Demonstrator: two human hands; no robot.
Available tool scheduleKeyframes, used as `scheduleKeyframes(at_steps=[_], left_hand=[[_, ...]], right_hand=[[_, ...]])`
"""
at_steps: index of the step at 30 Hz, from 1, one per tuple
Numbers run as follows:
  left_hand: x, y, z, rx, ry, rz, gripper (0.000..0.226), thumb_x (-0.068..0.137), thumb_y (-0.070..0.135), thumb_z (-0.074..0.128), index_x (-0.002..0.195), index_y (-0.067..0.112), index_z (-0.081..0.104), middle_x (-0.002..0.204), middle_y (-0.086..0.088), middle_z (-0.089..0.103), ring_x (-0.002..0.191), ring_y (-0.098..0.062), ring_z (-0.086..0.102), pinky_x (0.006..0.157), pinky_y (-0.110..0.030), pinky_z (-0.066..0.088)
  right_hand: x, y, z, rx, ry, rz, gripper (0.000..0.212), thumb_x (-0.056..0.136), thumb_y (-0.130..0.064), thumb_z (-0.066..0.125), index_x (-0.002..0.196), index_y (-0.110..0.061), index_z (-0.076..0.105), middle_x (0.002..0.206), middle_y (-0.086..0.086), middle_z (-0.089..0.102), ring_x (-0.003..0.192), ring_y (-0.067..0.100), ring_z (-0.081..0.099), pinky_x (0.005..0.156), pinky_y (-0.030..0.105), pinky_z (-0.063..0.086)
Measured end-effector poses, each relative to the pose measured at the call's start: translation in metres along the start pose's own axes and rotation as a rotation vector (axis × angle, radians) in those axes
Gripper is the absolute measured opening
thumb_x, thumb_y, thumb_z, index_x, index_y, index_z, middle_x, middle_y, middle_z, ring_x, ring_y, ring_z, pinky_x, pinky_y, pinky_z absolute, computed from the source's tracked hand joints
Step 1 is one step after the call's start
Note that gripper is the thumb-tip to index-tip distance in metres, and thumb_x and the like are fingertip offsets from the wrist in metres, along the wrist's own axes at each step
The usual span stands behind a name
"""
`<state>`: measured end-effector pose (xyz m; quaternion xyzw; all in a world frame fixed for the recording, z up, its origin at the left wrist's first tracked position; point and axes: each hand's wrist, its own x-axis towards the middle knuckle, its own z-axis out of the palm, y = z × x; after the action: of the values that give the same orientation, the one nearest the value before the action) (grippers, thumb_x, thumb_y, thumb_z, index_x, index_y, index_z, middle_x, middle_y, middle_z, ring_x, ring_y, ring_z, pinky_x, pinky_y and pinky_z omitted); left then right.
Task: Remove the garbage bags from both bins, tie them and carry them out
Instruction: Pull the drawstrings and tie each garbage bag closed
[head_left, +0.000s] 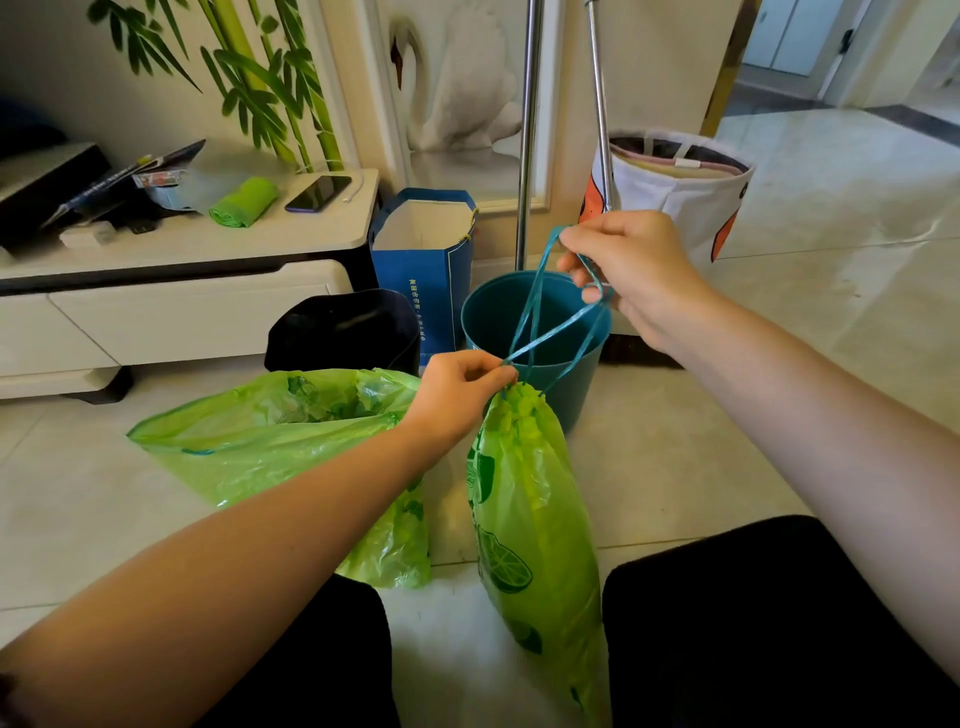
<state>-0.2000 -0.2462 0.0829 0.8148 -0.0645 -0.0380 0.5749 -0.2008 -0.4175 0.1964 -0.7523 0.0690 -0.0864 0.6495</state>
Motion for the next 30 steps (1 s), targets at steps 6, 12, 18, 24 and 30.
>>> scheduleKeyframes(at_steps=[6, 12, 18, 24, 30], left_hand=[[0.001, -0.002, -0.002, -0.271, 0.004, -0.191, 0.017, 0.094, 0.017, 0.057, 0.083, 0.011, 0.070, 0.084, -0.001, 0.075, 0.073, -0.009, 0.063, 0.068, -0.019, 0.054], [0.005, -0.003, -0.009, -0.345, 0.103, -0.332, 0.018, 0.094, 0.018, 0.057, 0.092, 0.003, 0.067, 0.072, -0.003, 0.068, 0.052, -0.004, 0.060, 0.047, -0.014, 0.048], [0.000, 0.006, -0.005, 0.061, -0.139, -0.117, 0.027, 0.089, 0.017, 0.062, 0.075, -0.004, 0.070, 0.068, -0.008, 0.064, 0.066, -0.014, 0.054, 0.069, -0.025, 0.048], [-0.005, 0.020, -0.004, 0.315, -0.447, 0.077, 0.026, 0.091, 0.009, 0.057, 0.066, 0.005, 0.064, 0.088, -0.018, 0.072, 0.085, -0.027, 0.066, 0.084, -0.041, 0.053], [-0.009, 0.021, -0.006, 0.344, -0.535, 0.112, 0.017, 0.086, 0.020, 0.068, 0.096, 0.007, 0.072, 0.092, -0.019, 0.071, 0.077, -0.025, 0.061, 0.081, -0.042, 0.053]], right_hand=[[0.005, 0.006, -0.012, 0.000, 0.107, 0.018, 0.013, 0.091, -0.017, 0.058, 0.091, -0.011, 0.069, 0.078, 0.002, 0.071, 0.064, 0.009, 0.065, 0.058, 0.023, 0.055], [0.001, 0.001, -0.011, -0.114, 0.156, -0.100, 0.014, 0.088, -0.021, 0.060, 0.075, -0.023, 0.065, 0.075, -0.004, 0.058, 0.075, 0.010, 0.056, 0.068, 0.026, 0.051], [-0.013, -0.007, 0.004, -0.146, 0.005, -0.292, 0.015, 0.089, -0.016, 0.059, 0.093, -0.004, 0.066, 0.066, 0.000, 0.056, 0.057, 0.007, 0.053, 0.057, 0.023, 0.048], [-0.015, -0.005, 0.013, -0.003, -0.113, -0.246, 0.006, 0.090, -0.007, 0.058, 0.086, -0.007, 0.062, 0.073, 0.011, 0.062, 0.067, 0.023, 0.072, 0.065, 0.031, 0.061], [-0.008, 0.006, 0.013, 0.052, -0.134, -0.220, 0.006, 0.092, -0.006, 0.056, 0.090, -0.007, 0.061, 0.078, 0.013, 0.064, 0.078, 0.022, 0.073, 0.074, 0.031, 0.060]])
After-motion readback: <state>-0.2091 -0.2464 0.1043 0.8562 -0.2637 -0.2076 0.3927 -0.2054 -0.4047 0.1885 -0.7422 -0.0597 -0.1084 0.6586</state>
